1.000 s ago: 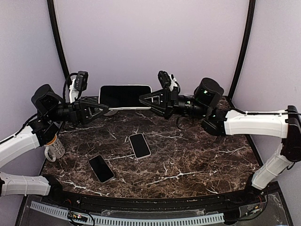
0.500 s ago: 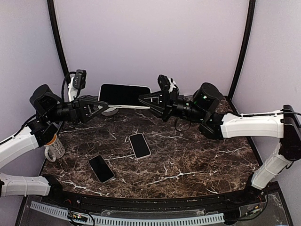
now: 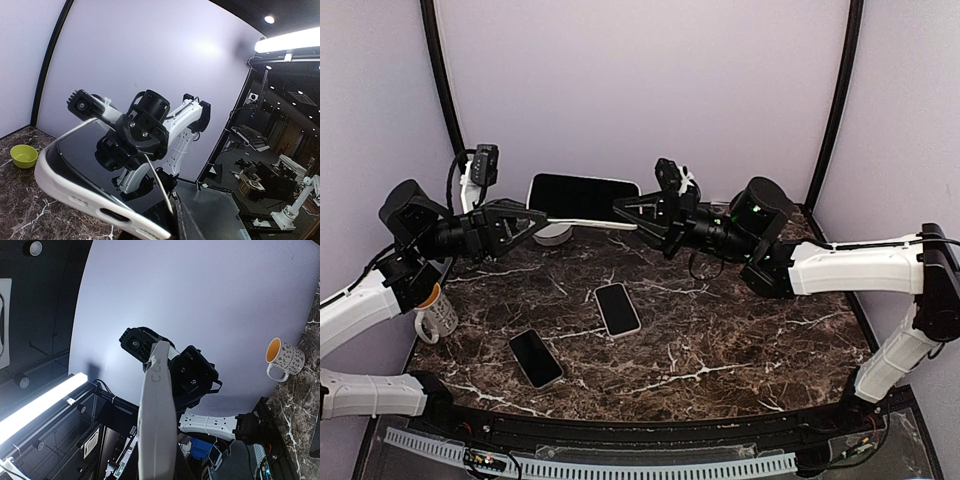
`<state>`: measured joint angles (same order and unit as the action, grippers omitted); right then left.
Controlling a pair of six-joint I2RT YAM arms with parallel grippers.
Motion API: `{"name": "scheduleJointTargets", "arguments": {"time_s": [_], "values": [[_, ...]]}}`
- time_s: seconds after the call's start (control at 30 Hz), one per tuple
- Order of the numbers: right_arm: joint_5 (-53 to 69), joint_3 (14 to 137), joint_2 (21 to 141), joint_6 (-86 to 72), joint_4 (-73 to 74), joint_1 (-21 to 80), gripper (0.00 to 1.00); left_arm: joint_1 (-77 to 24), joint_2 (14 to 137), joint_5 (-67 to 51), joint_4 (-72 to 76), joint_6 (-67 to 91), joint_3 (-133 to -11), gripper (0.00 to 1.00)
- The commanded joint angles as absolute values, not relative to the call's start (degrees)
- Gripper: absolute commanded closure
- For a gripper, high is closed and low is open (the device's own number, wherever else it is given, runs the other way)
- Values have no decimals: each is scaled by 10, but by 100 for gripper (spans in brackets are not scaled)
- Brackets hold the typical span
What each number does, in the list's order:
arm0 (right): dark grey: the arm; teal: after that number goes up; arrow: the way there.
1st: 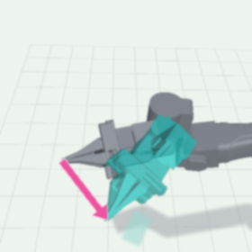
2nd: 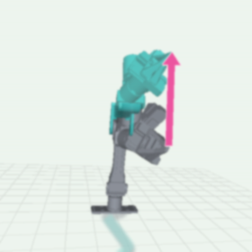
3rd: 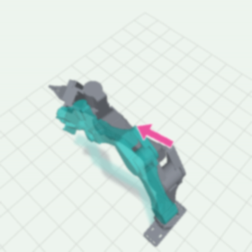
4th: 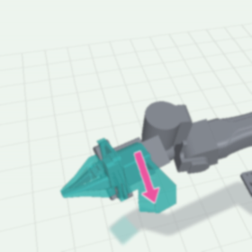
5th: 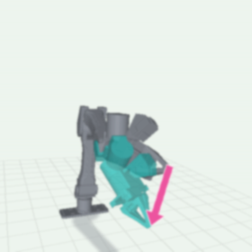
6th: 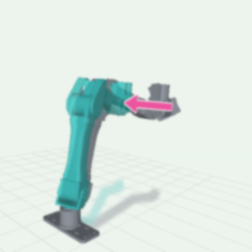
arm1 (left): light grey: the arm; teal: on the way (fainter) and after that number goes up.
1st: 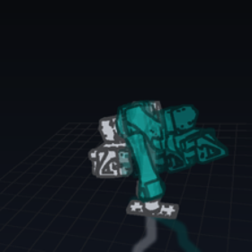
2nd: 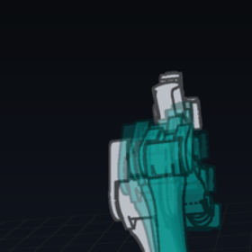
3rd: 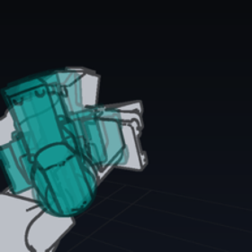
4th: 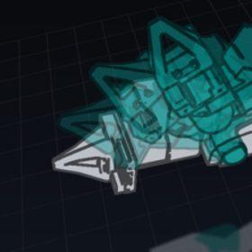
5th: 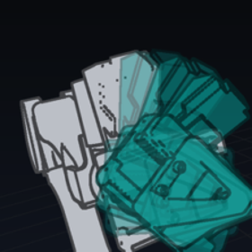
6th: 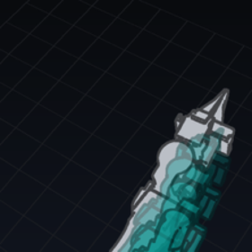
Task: Take the phone out of the phone case
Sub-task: Remove the bottom left corner of the phone case.
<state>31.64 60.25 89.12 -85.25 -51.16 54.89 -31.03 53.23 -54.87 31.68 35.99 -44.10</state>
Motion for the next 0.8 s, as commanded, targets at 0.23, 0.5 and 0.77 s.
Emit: {"name": "scheduleJointTargets", "arguments": {"time_s": [0.23,0.5,0.77], "values": [[298,632,896,-900,-546,550,100,-313,516,-597,440,309,-494,87],[313,629,895,-909,-566,551,100,-313,553,-638,460,311,-541,88],[284,615,907,-956,-625,550,100,-313,588,-661,464,300,-596,87]]}}
